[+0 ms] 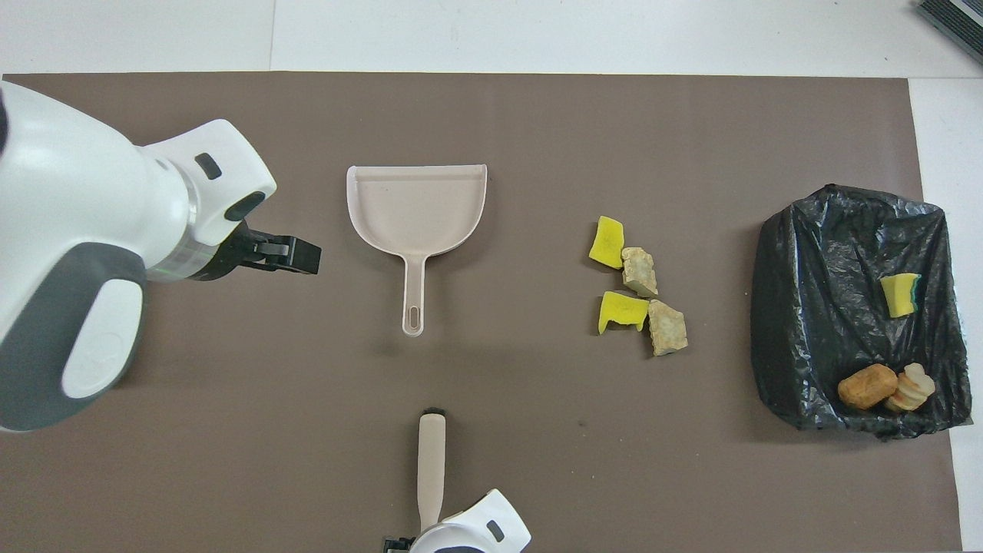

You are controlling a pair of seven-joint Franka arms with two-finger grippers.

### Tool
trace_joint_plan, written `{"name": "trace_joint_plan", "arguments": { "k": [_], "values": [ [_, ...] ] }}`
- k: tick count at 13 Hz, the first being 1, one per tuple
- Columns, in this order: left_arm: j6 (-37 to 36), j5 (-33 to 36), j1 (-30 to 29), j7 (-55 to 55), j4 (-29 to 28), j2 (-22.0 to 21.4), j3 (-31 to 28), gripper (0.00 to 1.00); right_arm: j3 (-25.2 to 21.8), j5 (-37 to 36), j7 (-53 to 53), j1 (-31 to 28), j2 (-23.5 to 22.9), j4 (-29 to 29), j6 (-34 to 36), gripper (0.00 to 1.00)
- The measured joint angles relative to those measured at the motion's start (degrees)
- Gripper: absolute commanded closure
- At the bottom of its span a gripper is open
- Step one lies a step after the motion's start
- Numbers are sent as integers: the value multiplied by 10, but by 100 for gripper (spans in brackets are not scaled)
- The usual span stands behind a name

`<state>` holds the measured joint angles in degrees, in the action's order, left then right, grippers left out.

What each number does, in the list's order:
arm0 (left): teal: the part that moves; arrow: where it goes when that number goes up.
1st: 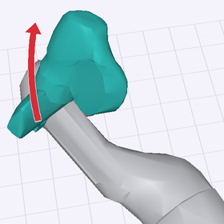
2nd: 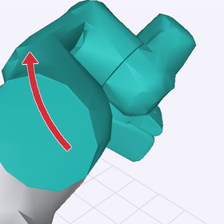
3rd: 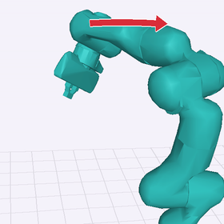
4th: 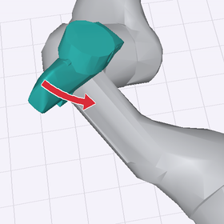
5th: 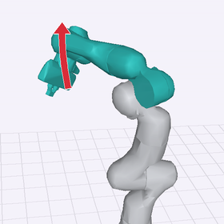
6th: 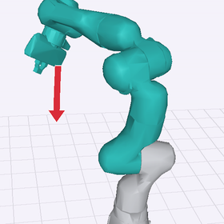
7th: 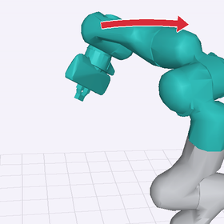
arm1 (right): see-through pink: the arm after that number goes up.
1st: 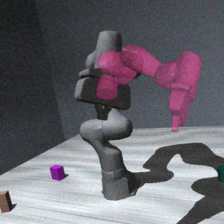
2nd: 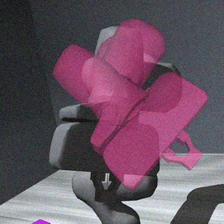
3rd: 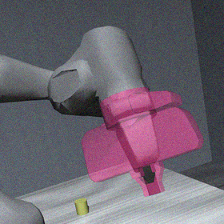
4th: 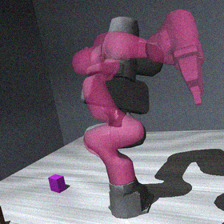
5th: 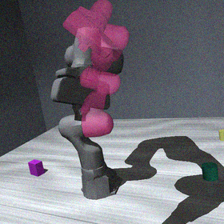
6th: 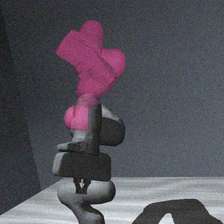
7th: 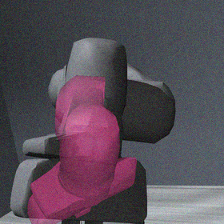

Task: Sweep and dump trash in bin
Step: 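Reach the left gripper to the dustpan handle while the right gripper reaches the brush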

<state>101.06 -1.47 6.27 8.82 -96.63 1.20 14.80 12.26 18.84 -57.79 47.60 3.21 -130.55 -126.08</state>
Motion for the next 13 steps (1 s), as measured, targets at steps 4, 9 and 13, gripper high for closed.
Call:
{"name": "trace_joint_plan", "arguments": {
  "k": [4,9,13],
  "values": [
    [69,0,0,39,-49,21,44,0,0,1,-14,25,-40,-6,-54,0],
    [128,17,3,76,-78,79,84,0,-1,1,-27,46,-43,-17,-55,43],
    [175,41,4,98,-95,111,98,0,-1,1,-29,52,-42,-19,-55,100]
  ]
}}
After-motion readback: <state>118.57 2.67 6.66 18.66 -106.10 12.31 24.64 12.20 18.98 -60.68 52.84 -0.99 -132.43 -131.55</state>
